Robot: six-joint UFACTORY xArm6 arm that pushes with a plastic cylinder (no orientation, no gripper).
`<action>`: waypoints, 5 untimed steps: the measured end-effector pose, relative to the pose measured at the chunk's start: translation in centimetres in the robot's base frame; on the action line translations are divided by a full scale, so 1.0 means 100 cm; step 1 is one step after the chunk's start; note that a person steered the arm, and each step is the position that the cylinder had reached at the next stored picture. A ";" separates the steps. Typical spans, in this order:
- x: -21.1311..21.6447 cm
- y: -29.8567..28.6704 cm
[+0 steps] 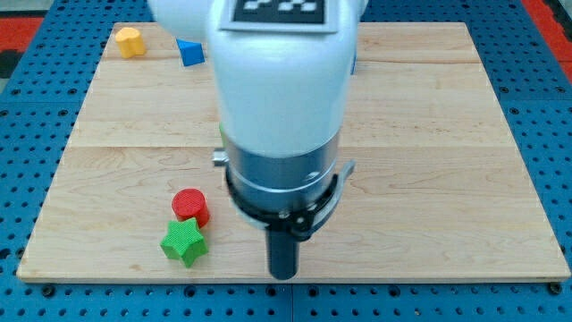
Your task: Move the green star to the left of the green circle
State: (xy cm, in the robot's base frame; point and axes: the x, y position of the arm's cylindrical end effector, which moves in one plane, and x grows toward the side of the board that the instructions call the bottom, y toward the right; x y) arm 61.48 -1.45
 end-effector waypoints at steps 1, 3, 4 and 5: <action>0.003 -0.042; -0.030 -0.139; -0.087 -0.148; -0.145 -0.140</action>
